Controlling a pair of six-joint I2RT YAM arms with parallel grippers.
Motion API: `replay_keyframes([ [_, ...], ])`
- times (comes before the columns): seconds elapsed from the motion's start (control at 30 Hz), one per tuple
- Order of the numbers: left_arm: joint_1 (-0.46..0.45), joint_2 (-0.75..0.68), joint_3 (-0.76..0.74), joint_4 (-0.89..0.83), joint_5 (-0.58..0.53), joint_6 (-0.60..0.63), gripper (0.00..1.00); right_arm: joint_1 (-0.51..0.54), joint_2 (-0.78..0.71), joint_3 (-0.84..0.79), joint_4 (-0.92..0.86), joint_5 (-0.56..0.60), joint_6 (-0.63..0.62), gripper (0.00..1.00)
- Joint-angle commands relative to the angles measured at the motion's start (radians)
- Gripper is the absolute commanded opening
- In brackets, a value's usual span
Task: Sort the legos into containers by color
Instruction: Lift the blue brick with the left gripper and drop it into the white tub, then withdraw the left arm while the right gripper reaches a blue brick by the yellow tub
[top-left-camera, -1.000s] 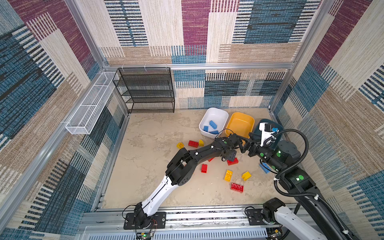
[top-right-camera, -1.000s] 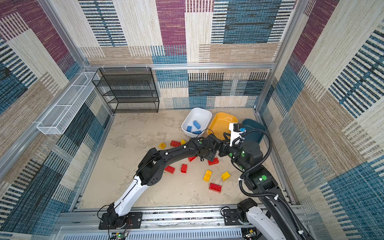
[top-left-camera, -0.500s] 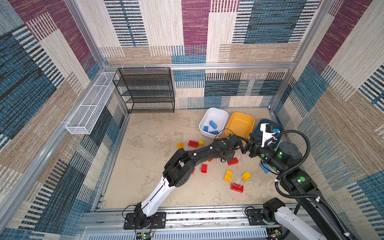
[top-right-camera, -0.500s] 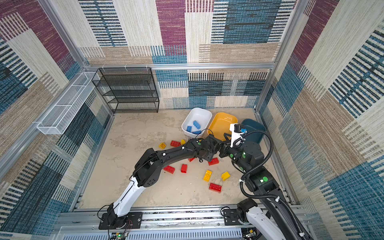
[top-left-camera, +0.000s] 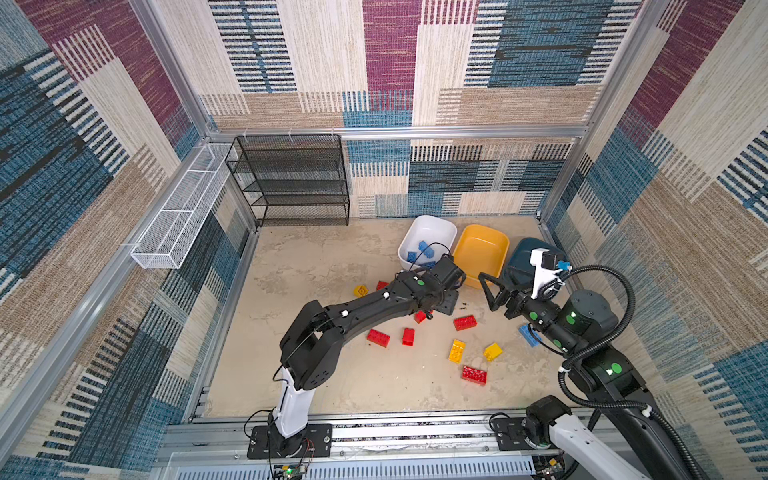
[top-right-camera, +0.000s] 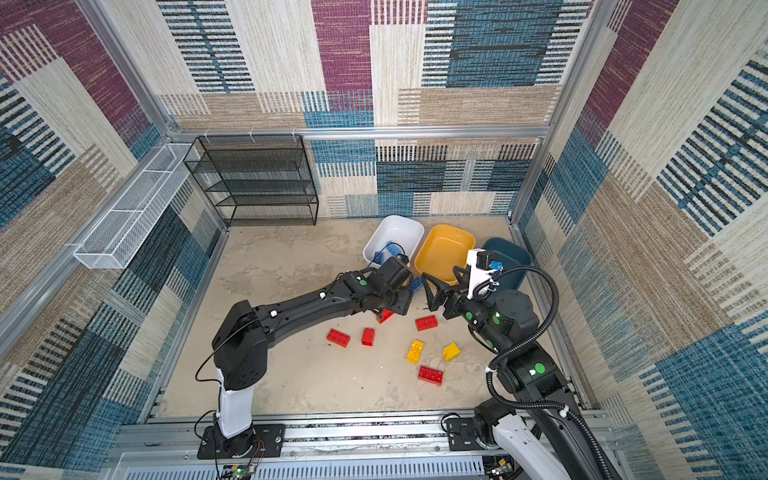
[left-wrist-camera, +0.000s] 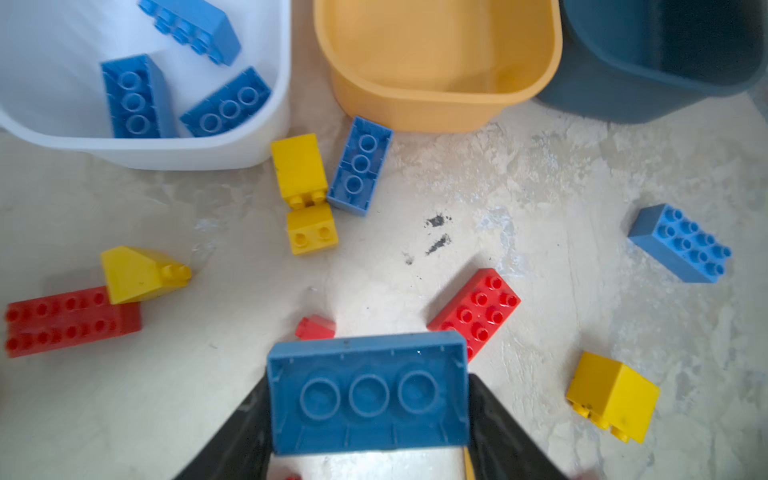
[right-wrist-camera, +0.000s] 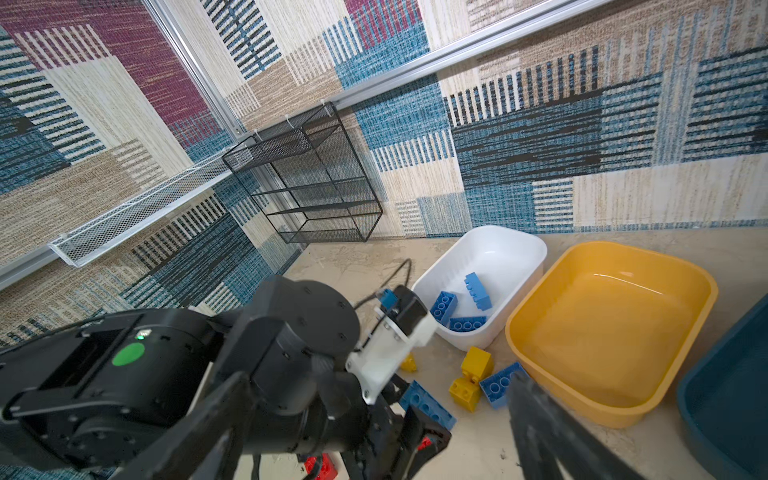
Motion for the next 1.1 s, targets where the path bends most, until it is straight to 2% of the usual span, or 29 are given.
replay_keyframes([
  [0.0, 0.031, -0.043, -0.011, 0.030, 0.034, 0.041, 0.61, 0.000, 0.005, -0.014, 0.010, 0.016, -0.005, 0.97],
  [0.17, 0.120, 0.015, 0.108, -0.028, 0.120, 0.074, 0.61, 0.001, 0.016, -0.045, 0.013, 0.025, 0.001, 0.96],
  [0.4, 0.207, 0.238, 0.425, -0.148, 0.164, 0.118, 0.61, 0.001, 0.039, -0.112, 0.032, 0.011, 0.030, 0.96],
  [0.73, 0.270, 0.521, 0.828, -0.245, 0.164, 0.137, 0.61, 0.001, 0.068, -0.145, 0.013, 0.031, 0.046, 0.95],
  [0.8, 0.276, 0.554, 0.866, -0.245, 0.173, 0.125, 0.62, 0.001, 0.073, -0.145, 0.002, 0.041, 0.053, 0.95],
  [0.9, 0.283, 0.575, 0.870, -0.221, 0.188, 0.106, 0.66, 0.001, 0.080, -0.157, 0.002, 0.040, 0.072, 0.95],
  [1.07, 0.285, 0.567, 0.871, -0.226, 0.184, 0.105, 0.84, 0.001, 0.108, -0.166, -0.005, 0.066, 0.105, 0.95],
])
